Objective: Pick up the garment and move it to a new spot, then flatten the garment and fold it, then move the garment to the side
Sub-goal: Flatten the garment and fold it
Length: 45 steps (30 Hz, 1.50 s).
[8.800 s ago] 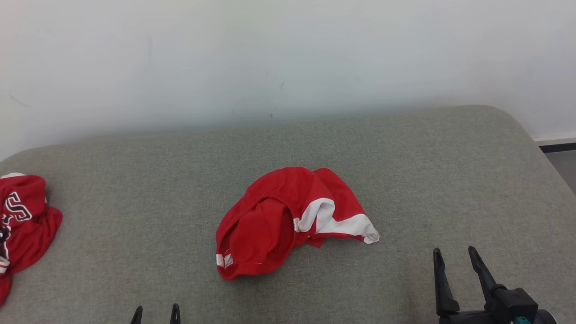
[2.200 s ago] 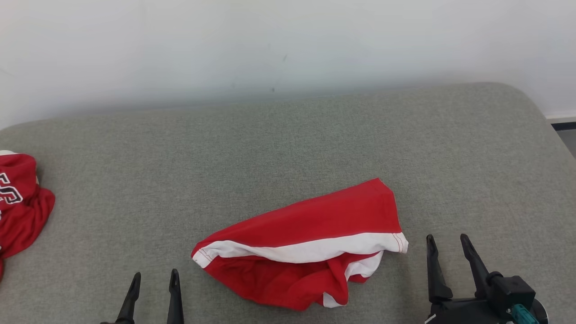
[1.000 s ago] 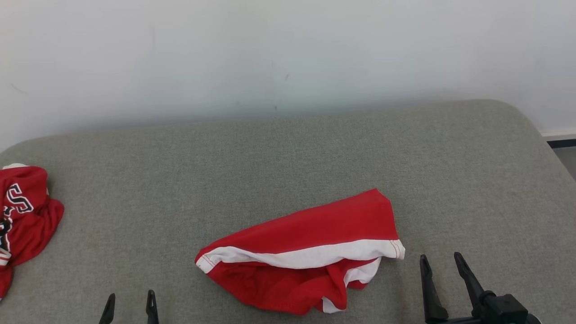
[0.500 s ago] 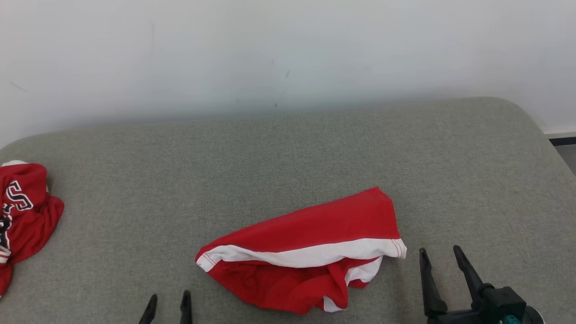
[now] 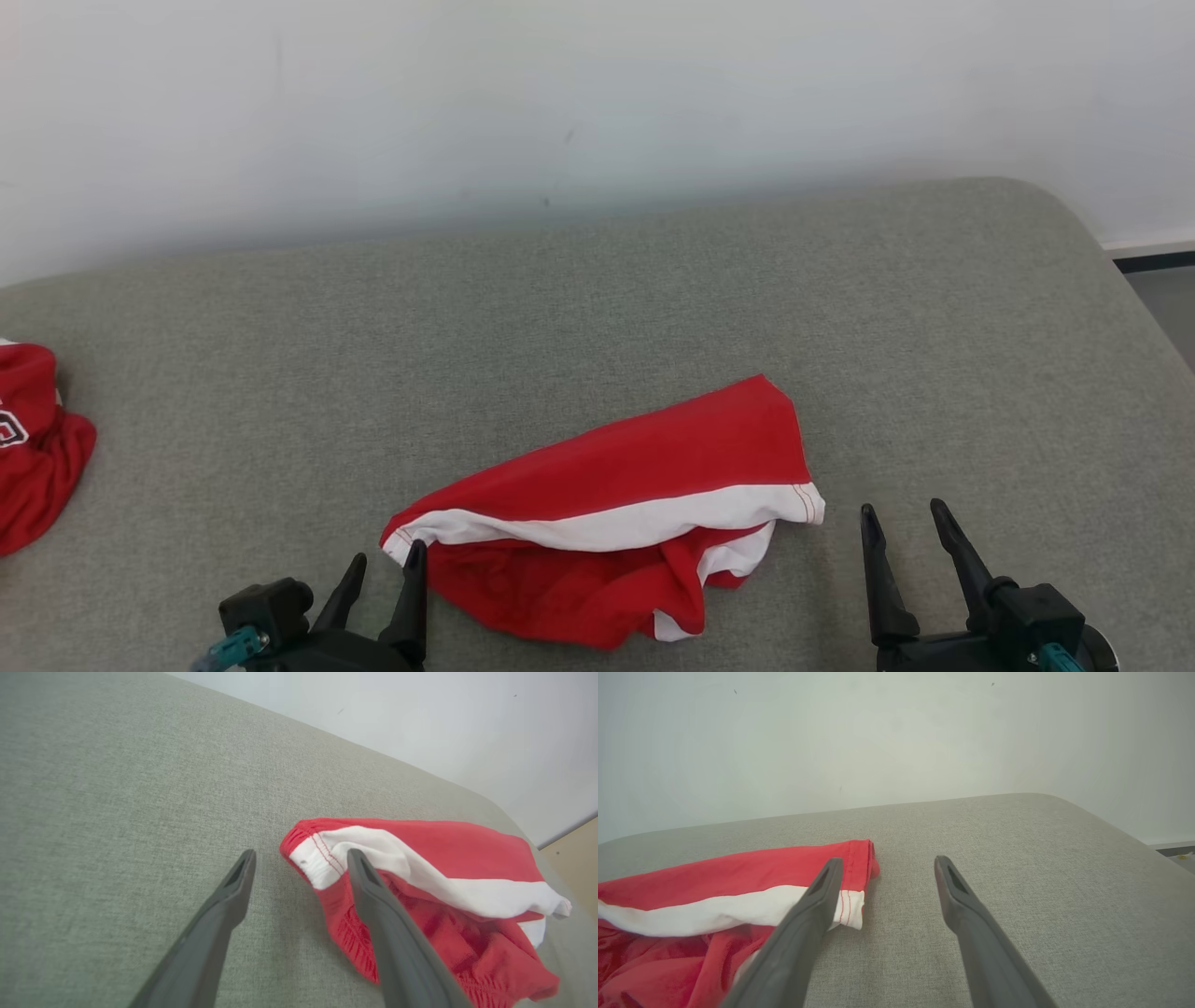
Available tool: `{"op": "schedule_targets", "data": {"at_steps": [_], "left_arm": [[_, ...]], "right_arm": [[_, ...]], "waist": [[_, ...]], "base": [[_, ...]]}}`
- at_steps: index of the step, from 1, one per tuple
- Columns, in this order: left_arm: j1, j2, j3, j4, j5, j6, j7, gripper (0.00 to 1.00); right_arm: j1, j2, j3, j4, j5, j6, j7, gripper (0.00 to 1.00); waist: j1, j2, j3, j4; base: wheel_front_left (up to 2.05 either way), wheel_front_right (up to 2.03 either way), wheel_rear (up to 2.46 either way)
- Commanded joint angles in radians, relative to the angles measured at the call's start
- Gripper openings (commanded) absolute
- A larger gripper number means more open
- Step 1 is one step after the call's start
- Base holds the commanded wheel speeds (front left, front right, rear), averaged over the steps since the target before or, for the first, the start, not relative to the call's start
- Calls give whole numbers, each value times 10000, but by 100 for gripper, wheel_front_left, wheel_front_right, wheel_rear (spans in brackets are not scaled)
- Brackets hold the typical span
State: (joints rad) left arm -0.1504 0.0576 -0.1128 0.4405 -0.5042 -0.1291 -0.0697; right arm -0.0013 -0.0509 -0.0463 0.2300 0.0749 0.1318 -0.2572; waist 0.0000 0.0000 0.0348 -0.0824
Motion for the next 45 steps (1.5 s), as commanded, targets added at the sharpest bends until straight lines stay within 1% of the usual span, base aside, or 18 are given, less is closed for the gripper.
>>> {"op": "schedule_targets", "data": {"at_steps": [1,2,3,6,7,9,10,11,12,15,16,17,18,22,26,29,37,45], "left_arm": [[-123,73,22,114,-143,-5,64,100],[-158,75,42,172,-199,-3,81,100],[-174,68,62,234,-263,-3,143,97],[-215,59,29,338,-374,-4,221,82],[-218,56,1,355,-416,-5,235,73],[-235,59,-52,364,-476,-6,212,63],[-264,56,-76,375,-522,-6,224,54],[-293,52,-109,383,-571,-7,247,48],[-328,49,-126,386,-634,-8,241,44],[-429,57,-250,363,-793,-9,159,42],[-448,101,-297,363,-794,-9,106,35],[-478,146,-318,366,-770,-8,61,15],[-506,168,-339,375,-764,-8,-5,0],[-558,203,-480,367,-737,-9,-106,0],[-399,175,-609,358,-785,-10,-260,0],[-376,146,-705,408,-846,-10,-304,0],[-453,134,-877,532,-928,-11,-404,0],[-512,215,-955,558,-941,-11,-410,0]], "right_arm": [[-75,13,18,20,58,-22,-58,100],[-88,15,1,29,65,-22,-52,100],[-106,15,-7,33,71,-22,-52,100],[-123,15,-38,29,68,-22,-67,100],[-123,15,-44,27,65,-22,-71,100],[-121,15,-52,17,60,-22,-77,100],[-131,15,-49,14,63,-22,-78,100],[-146,15,-39,11,66,-22,-81,100],[-165,15,-29,16,74,-22,-80,100],[-201,15,50,47,80,-22,-83,100],[-221,15,105,55,65,-22,-84,100],[-249,16,191,76,26,-22,-84,100],[-293,18,309,117,-32,-22,-71,100],[-569,10,514,263,-320,-22,511,100],[-828,6,627,413,-574,-22,1811,100],[-983,-76,677,555,-524,-22,2698,100],[-1278,-251,1031,754,-111,-22,3387,100],[-1544,-333,1109,1035,85,-22,3484,100]], "waist": [[0,0,60,-102],[0,0,71,-129],[0,0,85,-156],[0,0,125,-191],[0,0,136,-194],[0,0,160,-192],[0,0,169,-187],[0,0,179,-181],[0,0,188,-174],[0,0,213,-158],[0,0,223,-153],[0,0,236,-147],[0,0,249,-146],[0,0,304,-105],[0,0,357,-32],[0,0,393,46],[0,0,433,172],[0,0,494,226]], "base": [[0,0,0],[0,0,0],[0,0,0],[0,0,0],[0,0,0],[0,0,0],[0,0,0],[0,0,0],[0,0,0],[0,0,0],[0,0,0],[0,0,0],[0,0,0],[0,0,0],[0,0,0],[0,0,0],[0,0,0],[0,0,0]]}}
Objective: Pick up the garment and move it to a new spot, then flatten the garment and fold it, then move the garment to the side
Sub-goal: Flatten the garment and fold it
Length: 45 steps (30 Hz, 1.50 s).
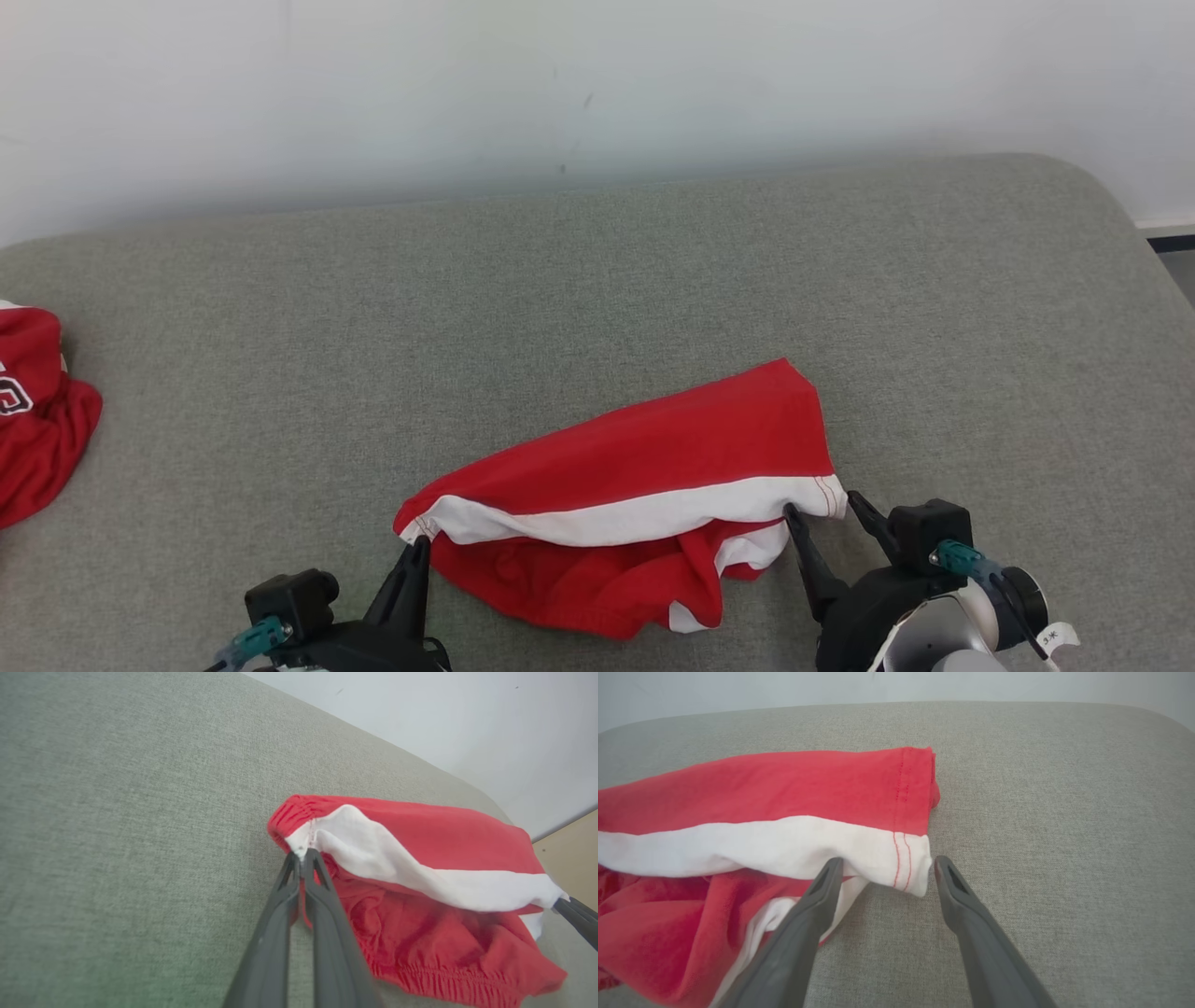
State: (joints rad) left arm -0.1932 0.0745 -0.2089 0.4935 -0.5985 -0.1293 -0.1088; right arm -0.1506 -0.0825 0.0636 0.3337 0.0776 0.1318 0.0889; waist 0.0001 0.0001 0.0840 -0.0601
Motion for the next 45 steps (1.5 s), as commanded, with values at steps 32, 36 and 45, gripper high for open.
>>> {"op": "schedule_targets", "data": {"at_steps": [32,36,45], "left_arm": [[-1777,675,-327,-2472,-642,-26,-152,0],[-2529,1073,-571,-3390,-1172,-4,349,0],[-3705,1848,-738,-4879,-2784,-8,1536,0]], "right_arm": [[-1369,-515,-6,-2430,2008,-22,-1430,0],[-1925,-901,-40,-3214,2164,-22,-1303,0],[-3170,-1467,-72,-4244,2416,-22,-961,0]], "waist": [[-1,-1,-134,-190],[-1,-1,-225,-342],[-1,-1,-208,-644]], "base": [[0,0,0],[0,0,0],[0,0,0]]}}
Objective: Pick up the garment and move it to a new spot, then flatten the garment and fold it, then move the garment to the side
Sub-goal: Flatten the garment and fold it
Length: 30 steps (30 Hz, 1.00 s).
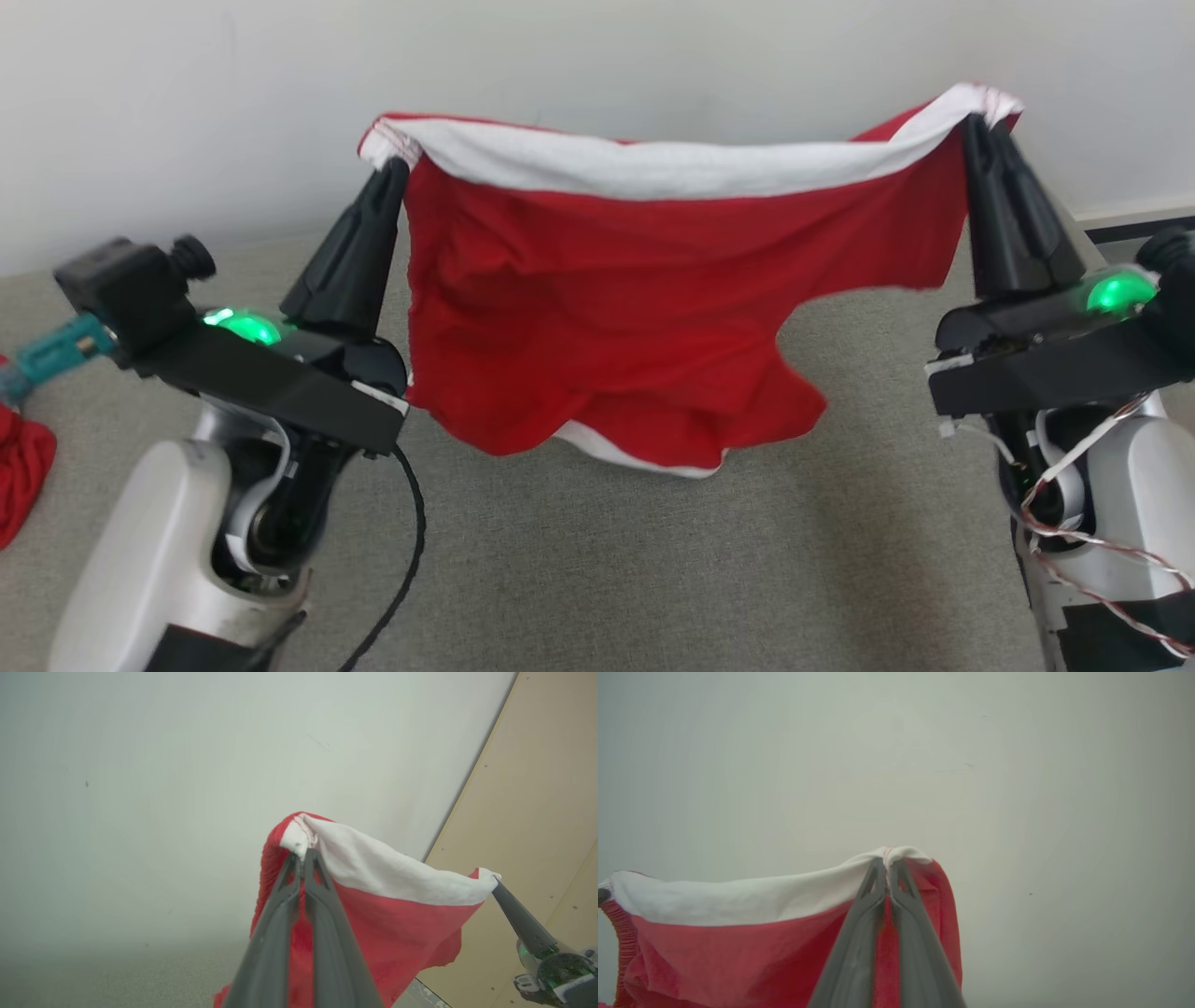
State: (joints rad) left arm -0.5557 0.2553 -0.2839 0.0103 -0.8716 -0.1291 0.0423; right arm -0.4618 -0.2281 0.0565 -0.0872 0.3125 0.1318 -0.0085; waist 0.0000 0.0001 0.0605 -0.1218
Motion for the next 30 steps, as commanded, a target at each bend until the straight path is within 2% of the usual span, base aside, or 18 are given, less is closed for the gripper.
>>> {"op": "schedule_targets", "data": {"at_steps": [1,8,13,15,22,30], "left_arm": [[-172,128,40,-159,-247,-9,152,0],[-901,372,242,-174,-736,164,807,0],[-1842,241,467,320,-868,365,885,0],[-2468,340,429,667,-443,405,764,0],[-4914,-26,451,2300,307,451,-80,0],[-6874,-293,427,3688,1675,501,-2362,0]], "right_arm": [[-151,-45,-21,-106,84,-22,79,0],[-1004,-494,406,39,164,-23,709,0],[-2379,-852,1036,972,348,-23,742,0],[-3163,-976,1224,1547,361,-23,585,0],[-6199,-913,1640,3662,138,-23,-501,0],[-8503,-970,2002,5366,-1216,-23,-2038,0]], "waist": [[0,-1,55,-43],[0,-1,602,-148],[0,-1,1465,-266],[0,-1,1830,-263],[0,-1,2968,-305],[0,-1,3664,-262]], "base": [[0,0,0],[0,0,0],[0,0,0],[0,0,0],[0,0,0],[0,0,0]]}}
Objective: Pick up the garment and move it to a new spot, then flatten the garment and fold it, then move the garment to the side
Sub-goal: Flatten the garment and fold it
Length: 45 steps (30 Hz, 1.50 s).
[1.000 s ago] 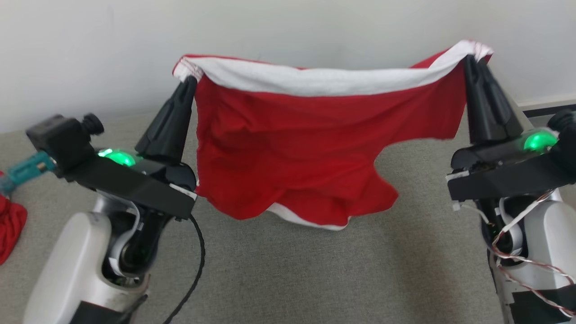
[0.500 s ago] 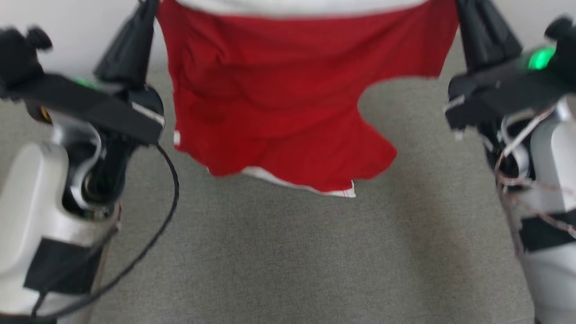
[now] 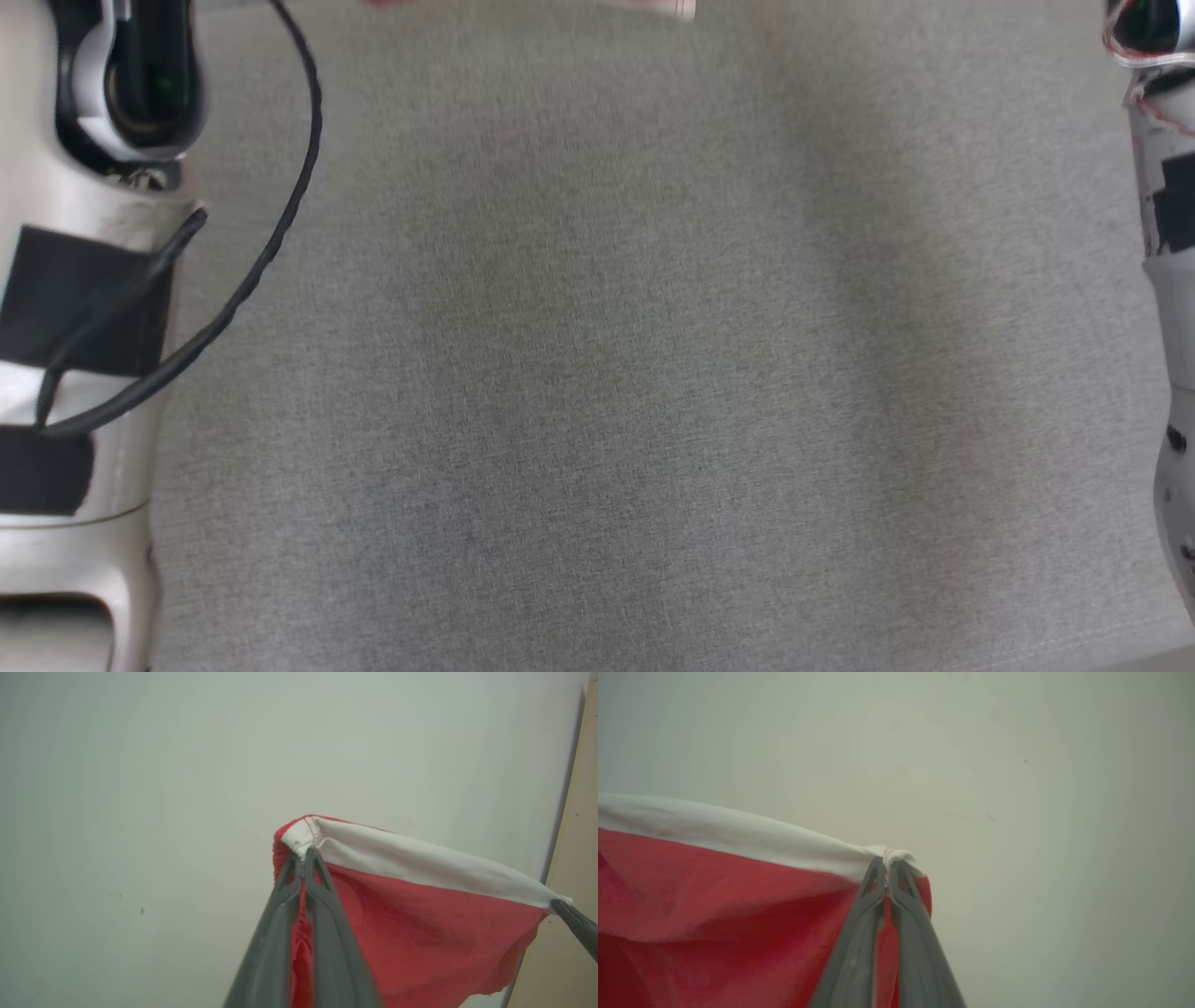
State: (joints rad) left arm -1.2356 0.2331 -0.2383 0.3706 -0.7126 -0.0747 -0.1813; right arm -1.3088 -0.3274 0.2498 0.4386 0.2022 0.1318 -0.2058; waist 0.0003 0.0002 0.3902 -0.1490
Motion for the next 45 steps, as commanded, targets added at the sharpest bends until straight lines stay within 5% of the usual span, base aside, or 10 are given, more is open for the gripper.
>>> {"op": "schedule_targets", "data": {"at_steps": [1,12,20,27,37,45], "left_arm": [[-160,-128,-71,212,191,-95,-295,0],[1392,-305,-557,1351,119,-502,-819,0],[4403,-18,-1465,16,279,-549,-840,0],[7115,229,-2021,-752,334,-553,-844,0],[9063,392,-2671,-354,523,-490,-845,0],[10392,776,-3089,-407,713,-237,-586,0]], "right_arm": [[-117,30,129,305,-203,-24,-128,0],[973,-158,1379,1599,576,-24,-185,0],[3640,-1317,2140,34,2564,-24,1015,0],[7209,-2321,1147,-2425,3140,-23,2668,0],[11118,-1879,-968,-4844,2765,-24,5439,0],[13698,-1576,-1542,-6584,2970,-24,7923,0]], "waist": [[-3,-2,442,25],[-3,-2,765,116],[-3,-2,-262,402],[-3,-2,-1413,738],[-3,-2,-2381,801],[-3,-2,-2779,607]], "base": [[0,0,0],[0,0,0],[0,0,0],[0,0,0],[0,0,0],[0,0,0]]}}
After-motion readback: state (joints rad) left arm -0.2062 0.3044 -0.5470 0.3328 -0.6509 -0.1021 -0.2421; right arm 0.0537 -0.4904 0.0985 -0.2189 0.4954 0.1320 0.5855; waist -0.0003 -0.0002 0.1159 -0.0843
